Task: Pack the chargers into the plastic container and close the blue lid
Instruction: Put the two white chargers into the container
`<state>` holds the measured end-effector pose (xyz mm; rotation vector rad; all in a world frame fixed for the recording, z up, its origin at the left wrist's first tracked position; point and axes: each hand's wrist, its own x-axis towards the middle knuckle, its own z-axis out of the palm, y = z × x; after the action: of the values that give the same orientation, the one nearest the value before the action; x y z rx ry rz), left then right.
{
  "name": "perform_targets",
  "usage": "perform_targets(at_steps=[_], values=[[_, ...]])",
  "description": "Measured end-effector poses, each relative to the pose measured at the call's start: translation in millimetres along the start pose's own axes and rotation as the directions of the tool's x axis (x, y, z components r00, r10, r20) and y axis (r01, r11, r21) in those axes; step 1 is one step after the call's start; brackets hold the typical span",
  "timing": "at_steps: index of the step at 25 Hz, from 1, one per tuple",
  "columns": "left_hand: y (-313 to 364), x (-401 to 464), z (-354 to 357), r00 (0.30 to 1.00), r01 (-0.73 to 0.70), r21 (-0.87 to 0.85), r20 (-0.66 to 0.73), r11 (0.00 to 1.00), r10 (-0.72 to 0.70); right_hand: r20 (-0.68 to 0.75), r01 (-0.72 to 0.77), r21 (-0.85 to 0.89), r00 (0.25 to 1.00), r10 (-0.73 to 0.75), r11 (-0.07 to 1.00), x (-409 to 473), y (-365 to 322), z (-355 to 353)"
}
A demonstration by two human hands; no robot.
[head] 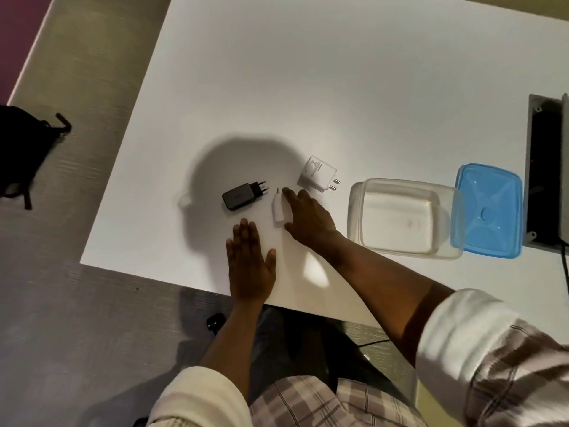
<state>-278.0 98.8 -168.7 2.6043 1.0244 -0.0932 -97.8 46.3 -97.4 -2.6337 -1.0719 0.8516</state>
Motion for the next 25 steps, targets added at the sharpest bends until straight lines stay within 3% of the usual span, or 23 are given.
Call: perform_targets(at_steps=[8, 14, 19, 25], values=[[-1, 0, 2, 1.0, 0.018, 0.02, -0.009, 1.0, -0.017, -0.033, 0.054, 0.019, 0.998, -0.054, 0.998, -19, 7, -5], [0, -1, 0, 1.0, 0.007, 0.018, -0.023, 1.0, -0.006, -0.194, 0.111, 0.135, 0.977, -0.084, 0.985, -73, 23, -45], [2, -1, 0, 1.0, 0.014, 0.03, -0.02, 0.999, -0.014, -0.286, 0.071, 0.241, 0.958, 0.001, 0.968, -113, 68, -86], [2, -1, 0, 1.0, 0.02, 0.03, -0.013, 0.999, -0.02, -0.269, -0.063, 0.132, 0.958, 0.097, 0.989, -121, 122, -90]])
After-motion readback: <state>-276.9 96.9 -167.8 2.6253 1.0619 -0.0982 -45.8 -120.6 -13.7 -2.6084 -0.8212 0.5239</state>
